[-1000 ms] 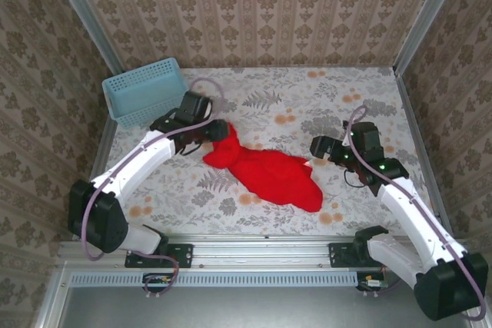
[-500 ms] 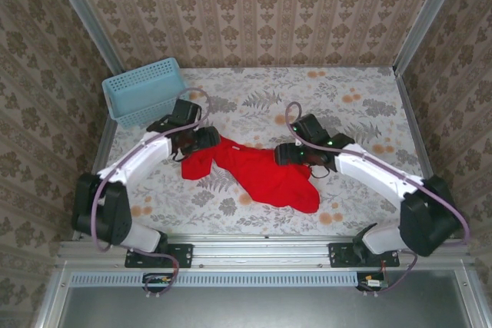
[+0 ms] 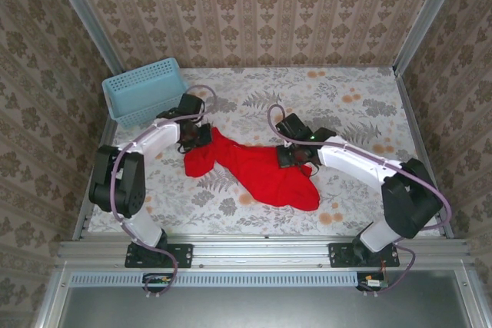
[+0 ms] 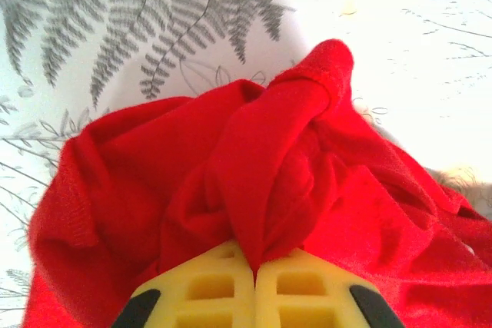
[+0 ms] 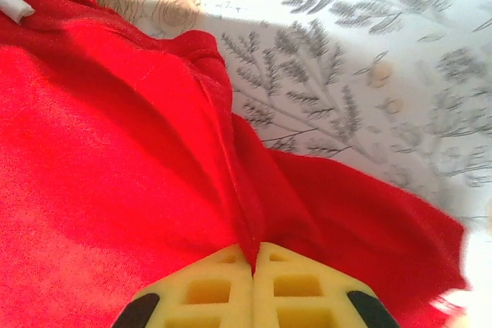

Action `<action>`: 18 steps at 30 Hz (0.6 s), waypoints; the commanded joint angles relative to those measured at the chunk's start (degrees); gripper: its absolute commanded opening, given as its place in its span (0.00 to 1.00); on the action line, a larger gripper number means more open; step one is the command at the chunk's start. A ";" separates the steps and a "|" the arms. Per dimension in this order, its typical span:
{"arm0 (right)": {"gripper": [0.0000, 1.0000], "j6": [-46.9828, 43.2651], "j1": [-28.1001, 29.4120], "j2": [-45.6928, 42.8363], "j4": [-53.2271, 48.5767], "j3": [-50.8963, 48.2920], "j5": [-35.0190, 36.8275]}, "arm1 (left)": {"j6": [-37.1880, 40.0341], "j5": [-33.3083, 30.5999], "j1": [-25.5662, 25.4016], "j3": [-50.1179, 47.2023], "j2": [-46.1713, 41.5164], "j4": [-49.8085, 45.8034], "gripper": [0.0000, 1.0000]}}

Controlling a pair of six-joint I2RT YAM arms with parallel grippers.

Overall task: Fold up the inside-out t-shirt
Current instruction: Flatten out the T-shirt at the center of the table.

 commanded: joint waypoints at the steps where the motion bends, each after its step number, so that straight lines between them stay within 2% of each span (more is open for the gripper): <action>1: 0.00 -5.06 -0.07 -7.04 -5.21 4.44 9.67 | 2.84 -1.44 0.49 5.66 -5.51 -4.19 0.00; 7: 0.00 -13.65 -1.84 -10.29 -10.32 19.75 19.81 | 4.59 -0.74 2.16 19.22 -12.15 -5.93 0.00; 10: 0.00 -15.62 -2.15 -11.48 -10.64 24.93 22.74 | 3.50 0.72 1.92 18.89 -18.31 -0.14 0.00; 13: 0.00 -15.12 -2.00 -15.47 -8.93 22.01 18.49 | 2.62 2.54 1.25 12.57 -24.18 3.80 0.00; 16: 0.00 -11.85 -1.01 -20.85 -6.17 11.75 12.97 | 0.82 5.84 0.34 0.63 -29.02 5.90 0.01; 18: 0.01 -7.70 -0.39 -24.07 -4.81 3.31 10.40 | -0.22 9.08 -0.93 -7.78 -31.42 7.19 0.10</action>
